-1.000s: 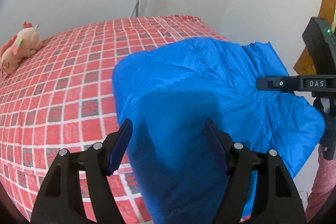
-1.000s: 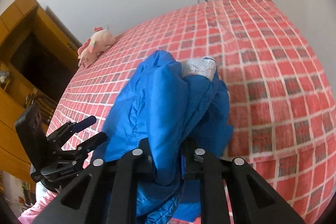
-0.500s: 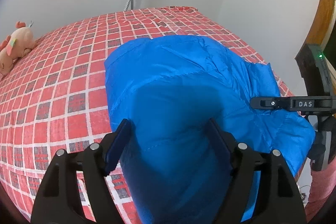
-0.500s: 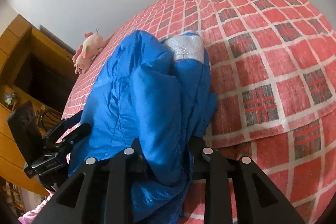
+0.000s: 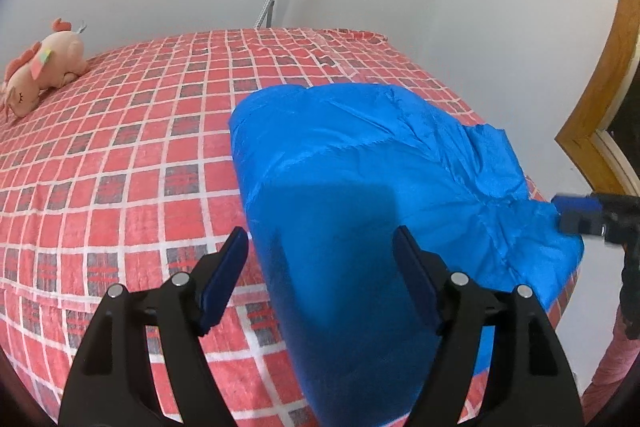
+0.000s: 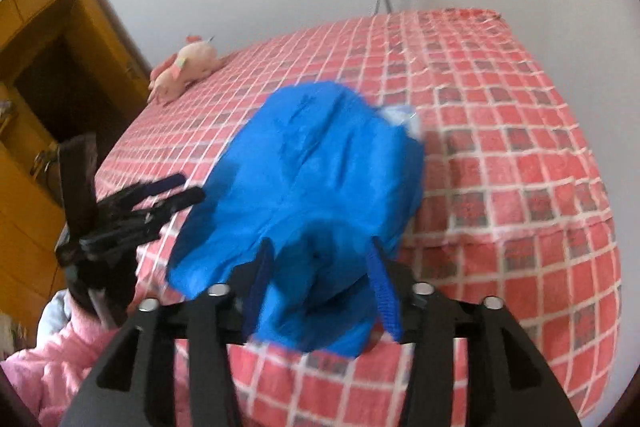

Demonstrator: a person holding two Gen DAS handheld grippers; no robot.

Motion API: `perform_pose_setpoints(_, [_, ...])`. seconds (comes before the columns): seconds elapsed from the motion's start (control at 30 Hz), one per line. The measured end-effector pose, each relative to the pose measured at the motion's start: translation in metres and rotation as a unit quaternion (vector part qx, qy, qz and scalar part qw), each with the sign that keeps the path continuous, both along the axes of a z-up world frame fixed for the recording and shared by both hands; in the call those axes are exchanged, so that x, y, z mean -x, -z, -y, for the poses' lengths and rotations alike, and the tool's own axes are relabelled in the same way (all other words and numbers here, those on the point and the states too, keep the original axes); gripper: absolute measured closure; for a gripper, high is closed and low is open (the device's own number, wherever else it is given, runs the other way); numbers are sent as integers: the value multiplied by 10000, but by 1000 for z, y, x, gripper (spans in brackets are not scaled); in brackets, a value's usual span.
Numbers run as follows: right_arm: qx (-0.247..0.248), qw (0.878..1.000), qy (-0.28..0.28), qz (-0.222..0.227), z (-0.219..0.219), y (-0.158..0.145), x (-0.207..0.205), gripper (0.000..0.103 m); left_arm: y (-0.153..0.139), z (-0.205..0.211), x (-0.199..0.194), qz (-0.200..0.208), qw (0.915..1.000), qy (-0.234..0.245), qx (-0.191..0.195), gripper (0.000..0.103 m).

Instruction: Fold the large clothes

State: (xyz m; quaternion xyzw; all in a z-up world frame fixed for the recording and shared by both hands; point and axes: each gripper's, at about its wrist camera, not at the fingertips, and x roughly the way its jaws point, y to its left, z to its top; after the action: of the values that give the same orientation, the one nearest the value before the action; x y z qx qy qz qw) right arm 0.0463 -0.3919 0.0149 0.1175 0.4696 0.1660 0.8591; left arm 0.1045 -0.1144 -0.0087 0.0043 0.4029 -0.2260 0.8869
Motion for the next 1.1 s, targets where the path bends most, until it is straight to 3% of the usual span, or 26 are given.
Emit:
perform_pose_setpoints(0.1, [148,9998,-97,49,-11,3,6,53,1,2,8,35,9999,116,-61,30])
perform_pose_setpoints(0.17, [286,9996,-47,56,-16,6,7,68,4,5,11,-2,9998,200,-83,30])
perform_pose_setpoints(0.2, [359,9994,-25,-7,-18,9,7,83,6,6,11,-39,9997,238,-89,30])
perform_pose_setpoints(0.23, [396,9992,3,-18,-17,10,7,88,7,7,12,-51,9996,248,-87,30])
perform_pose_setpoints(0.37, [601,9981,83,-119,-12,23,17,91,13,10,16,-33,9992,360,-149,29])
perform_pose_setpoints(0.5, [593,9966,232,-523,-12,81,21,91,33,13,14,-322,9980,526,-106,26])
perform_pose_setpoints(0.67, [358,9979,423,-326,-8,94,25,90,46,14,14,-250,9984,491,-128,24])
perform_pose_setpoints(0.77, [386,9981,381,-307,-4,81,29,88,43,9,8,-435,9978,504,2,25])
perform_pose_setpoints(0.9, [806,9950,502,312,-2,30,45,66,26,1,8,-429,9975,546,113,27])
perform_pose_setpoints(1.0, [749,9925,616,747,-2,-5,42,64,4,-2,-2,-245,9984,466,182,27])
perform_pose_setpoints(1.1, [853,9887,666,1032,-17,-28,13,64,-13,10,-22,-101,9993,331,172,28])
